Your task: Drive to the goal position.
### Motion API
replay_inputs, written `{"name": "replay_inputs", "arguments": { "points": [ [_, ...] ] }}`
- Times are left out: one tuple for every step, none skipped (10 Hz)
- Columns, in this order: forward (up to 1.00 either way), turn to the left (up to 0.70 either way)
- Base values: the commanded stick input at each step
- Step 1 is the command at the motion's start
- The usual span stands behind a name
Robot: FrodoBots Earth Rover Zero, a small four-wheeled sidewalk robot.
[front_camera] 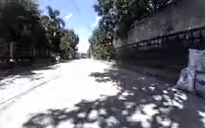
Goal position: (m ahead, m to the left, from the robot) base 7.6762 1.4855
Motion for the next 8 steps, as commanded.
{"name": "replay_inputs", "arguments": {
  "points": [
    [1.00, 0.00],
    [1.00, 0.04],
    [1.00, 0.02],
    [1.00, 0.02],
    [1.00, 0.07],
    [1.00, 0.08],
    [1.00, 0.03],
    [1.00, 0.00]
  ]
}}
